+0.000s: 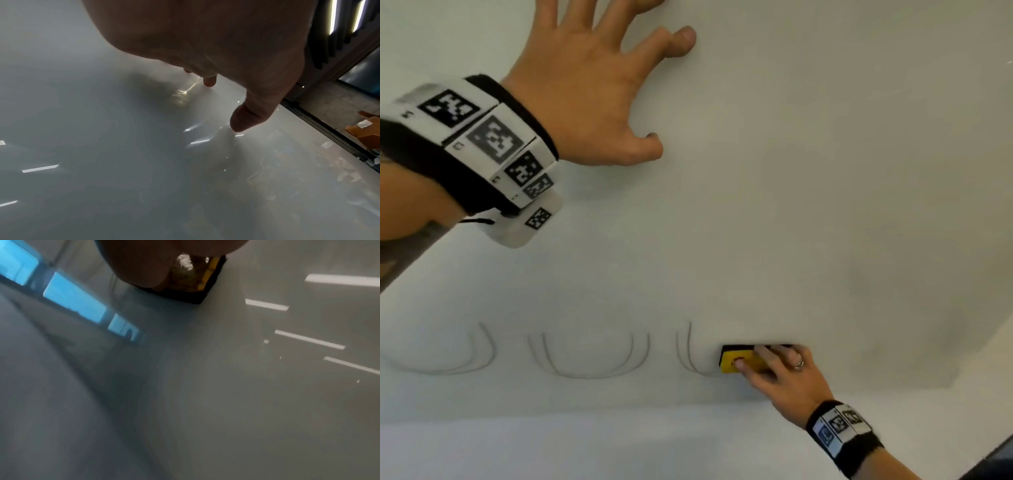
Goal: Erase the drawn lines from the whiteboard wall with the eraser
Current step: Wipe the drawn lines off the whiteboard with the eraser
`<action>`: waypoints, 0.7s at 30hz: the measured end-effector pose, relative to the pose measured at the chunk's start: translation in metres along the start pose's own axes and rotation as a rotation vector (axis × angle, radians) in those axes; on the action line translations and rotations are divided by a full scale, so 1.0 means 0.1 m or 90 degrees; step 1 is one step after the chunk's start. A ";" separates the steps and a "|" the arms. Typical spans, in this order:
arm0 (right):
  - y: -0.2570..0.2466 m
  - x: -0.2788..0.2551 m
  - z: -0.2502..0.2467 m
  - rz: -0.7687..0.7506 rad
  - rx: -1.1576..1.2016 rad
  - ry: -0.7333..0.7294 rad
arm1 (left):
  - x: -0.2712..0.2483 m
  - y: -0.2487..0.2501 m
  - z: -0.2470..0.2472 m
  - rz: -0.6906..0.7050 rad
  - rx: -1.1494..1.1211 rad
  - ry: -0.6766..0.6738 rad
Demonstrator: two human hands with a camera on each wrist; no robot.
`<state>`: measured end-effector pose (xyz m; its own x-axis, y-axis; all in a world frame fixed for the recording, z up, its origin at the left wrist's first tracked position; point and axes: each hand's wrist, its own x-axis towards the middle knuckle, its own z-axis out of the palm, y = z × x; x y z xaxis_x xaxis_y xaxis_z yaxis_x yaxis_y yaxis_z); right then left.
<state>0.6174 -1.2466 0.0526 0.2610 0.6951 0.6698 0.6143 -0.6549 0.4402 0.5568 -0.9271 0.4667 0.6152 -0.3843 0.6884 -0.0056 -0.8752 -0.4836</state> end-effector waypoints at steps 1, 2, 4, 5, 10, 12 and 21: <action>0.14 0.25 -0.14 0.032 -0.006 0.057 | 0.01 0.00 0.00 -0.008 0.001 -0.005; 0.24 0.49 -0.28 0.081 -0.012 0.113 | 0.01 0.01 -0.01 -0.015 0.001 -0.011; 0.38 0.94 -0.47 0.182 0.001 0.217 | 0.01 0.03 -0.02 -0.013 -0.011 -0.024; 0.37 1.09 -0.51 0.204 0.009 0.251 | 0.01 0.02 -0.03 -0.009 -0.018 -0.026; -0.26 0.61 -0.03 -0.079 0.018 0.076 | -0.06 -0.08 -0.14 0.004 -0.049 -0.030; -0.34 0.23 0.12 -0.181 0.014 -0.054 | -0.14 -0.15 -0.22 -0.004 -0.076 -0.020; -0.04 1.55 -0.50 0.051 0.052 0.203 | -0.70 -0.79 -0.05 -0.074 -0.037 0.015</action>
<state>0.6181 -1.1514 0.1844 0.0736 0.5060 0.8594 0.6617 -0.6695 0.3376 0.5104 -0.8320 0.4590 0.5961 -0.2860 0.7503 0.0183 -0.9293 -0.3688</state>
